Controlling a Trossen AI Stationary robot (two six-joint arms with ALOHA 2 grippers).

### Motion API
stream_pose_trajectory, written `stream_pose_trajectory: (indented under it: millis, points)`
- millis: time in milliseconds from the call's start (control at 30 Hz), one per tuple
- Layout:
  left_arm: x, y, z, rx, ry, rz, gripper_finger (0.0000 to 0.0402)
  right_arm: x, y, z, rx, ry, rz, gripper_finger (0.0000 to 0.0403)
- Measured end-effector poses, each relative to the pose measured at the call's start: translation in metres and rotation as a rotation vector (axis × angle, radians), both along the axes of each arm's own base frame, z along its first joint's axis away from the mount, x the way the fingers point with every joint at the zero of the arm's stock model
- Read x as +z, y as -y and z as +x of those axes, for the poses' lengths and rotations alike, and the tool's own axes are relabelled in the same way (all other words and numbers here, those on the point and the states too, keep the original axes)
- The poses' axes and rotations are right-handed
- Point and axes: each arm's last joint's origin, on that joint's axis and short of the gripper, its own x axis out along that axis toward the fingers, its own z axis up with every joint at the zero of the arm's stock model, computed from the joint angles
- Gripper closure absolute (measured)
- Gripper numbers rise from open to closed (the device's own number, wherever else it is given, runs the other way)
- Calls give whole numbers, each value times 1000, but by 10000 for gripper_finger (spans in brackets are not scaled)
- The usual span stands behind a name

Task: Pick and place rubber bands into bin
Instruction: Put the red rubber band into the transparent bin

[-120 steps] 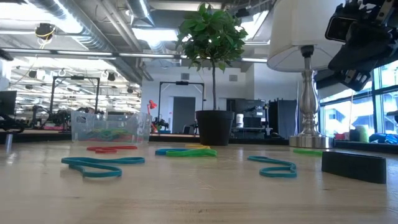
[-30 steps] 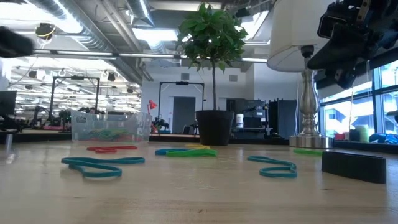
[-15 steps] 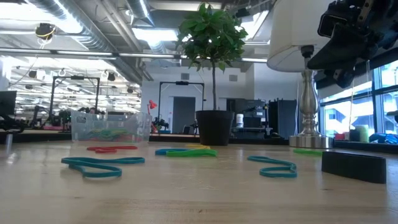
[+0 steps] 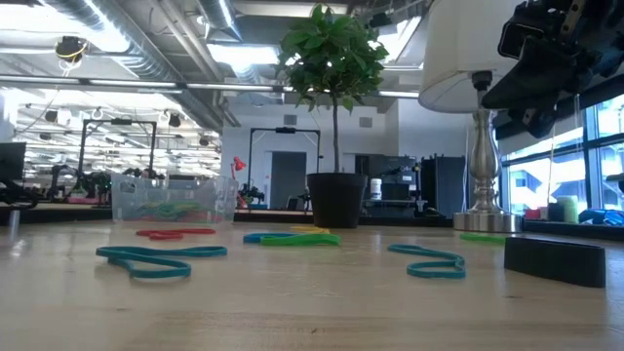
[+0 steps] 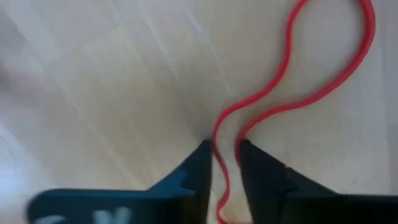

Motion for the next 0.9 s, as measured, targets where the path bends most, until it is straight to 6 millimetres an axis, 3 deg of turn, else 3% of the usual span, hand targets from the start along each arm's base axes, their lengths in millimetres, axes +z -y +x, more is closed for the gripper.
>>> stream_pose_trajectory:
  millis: [133,267,433,700,900]
  points:
    - [0,-3,2,11,1,11,391,0,0,0,0,0,0,386]
    - [10,-12,6,76,0,2,399,0,0,0,0,0,0,386]
    - [51,-46,13,163,126,66,400,0,0,0,0,0,0,386]
    - [127,-144,9,382,453,304,400,0,0,0,-26,2,53,386]
    - [158,-216,12,509,615,476,400,0,0,0,-26,2,53,386]
